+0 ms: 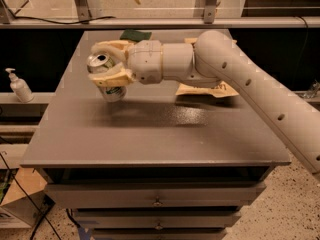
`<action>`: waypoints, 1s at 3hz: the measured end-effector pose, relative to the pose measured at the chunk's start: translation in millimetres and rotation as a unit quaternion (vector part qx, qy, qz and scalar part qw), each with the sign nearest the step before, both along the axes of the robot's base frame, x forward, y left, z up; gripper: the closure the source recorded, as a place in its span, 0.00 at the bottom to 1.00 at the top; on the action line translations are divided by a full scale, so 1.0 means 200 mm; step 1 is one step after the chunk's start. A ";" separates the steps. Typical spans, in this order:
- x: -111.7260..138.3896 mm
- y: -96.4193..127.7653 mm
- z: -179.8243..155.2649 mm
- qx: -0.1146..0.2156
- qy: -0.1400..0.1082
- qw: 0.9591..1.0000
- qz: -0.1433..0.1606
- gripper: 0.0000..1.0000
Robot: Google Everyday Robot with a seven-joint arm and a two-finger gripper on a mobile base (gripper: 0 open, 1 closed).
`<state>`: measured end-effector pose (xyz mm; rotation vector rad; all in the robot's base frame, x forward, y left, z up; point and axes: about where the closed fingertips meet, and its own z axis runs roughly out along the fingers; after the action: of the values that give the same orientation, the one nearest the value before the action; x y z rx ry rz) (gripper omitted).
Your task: Place 7up can upright
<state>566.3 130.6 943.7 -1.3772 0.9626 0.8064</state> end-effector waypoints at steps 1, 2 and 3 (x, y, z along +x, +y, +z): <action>0.01 -0.05 0.00 0.023 0.007 1.000 -0.004 0.59; 0.02 -0.07 -0.01 0.038 0.017 0.999 -0.007 0.35; 0.03 -0.08 -0.01 0.045 0.029 0.999 0.000 0.12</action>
Offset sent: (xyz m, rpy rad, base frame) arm 0.0118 -0.0242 -0.0063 0.1110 0.0578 -0.0293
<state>572.7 115.0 940.9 -1.2812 0.9598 0.8844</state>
